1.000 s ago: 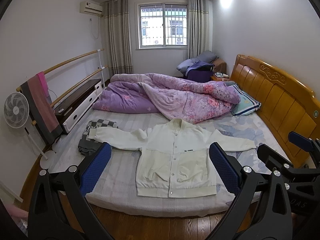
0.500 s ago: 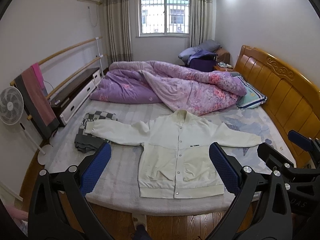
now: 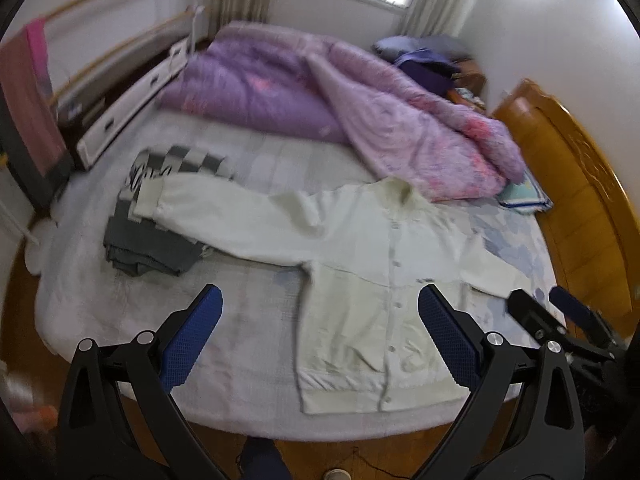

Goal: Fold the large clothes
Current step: 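Grasp one sleeve cuff with the left tool while the right tool grasps the jacket body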

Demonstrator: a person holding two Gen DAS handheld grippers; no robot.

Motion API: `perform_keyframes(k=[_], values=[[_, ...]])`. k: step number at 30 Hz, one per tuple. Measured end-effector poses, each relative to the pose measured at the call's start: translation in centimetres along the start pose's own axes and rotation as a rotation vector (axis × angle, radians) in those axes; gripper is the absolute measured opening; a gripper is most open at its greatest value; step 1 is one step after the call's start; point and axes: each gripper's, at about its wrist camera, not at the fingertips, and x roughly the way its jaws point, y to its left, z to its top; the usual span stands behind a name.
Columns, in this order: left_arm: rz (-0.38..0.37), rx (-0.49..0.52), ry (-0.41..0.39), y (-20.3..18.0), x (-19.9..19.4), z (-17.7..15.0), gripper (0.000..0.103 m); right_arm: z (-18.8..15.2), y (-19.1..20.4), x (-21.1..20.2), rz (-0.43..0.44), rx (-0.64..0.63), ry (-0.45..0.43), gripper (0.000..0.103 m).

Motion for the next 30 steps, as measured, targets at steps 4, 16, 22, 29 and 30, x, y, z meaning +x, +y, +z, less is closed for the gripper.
perform_keyframes(k=[4, 16, 22, 29, 30], values=[[0.051, -0.101, 0.043, 8.6, 6.7, 3.6, 0.098, 1.3, 2.7, 7.3, -0.034, 0.032, 0.061, 0.096], [0.161, -0.530, 0.164, 31.9, 24.0, 5.4, 0.097, 0.6, 5.3, 22.7, -0.163, 0.047, 0.240, 0.095], [0.164, -0.642, 0.171, 37.2, 29.6, 5.8, 0.096, -0.1, 5.7, 27.8, -0.184, 0.021, 0.286, 0.096], [0.167, -0.676, 0.203, 39.7, 34.2, 5.3, 0.061, -1.0, 5.4, 33.5, -0.185, 0.004, 0.335, 0.095], [0.178, -0.655, 0.194, 39.4, 34.2, 5.4, 0.052, -1.1, 5.2, 34.5, -0.188, 0.004, 0.346, 0.095]])
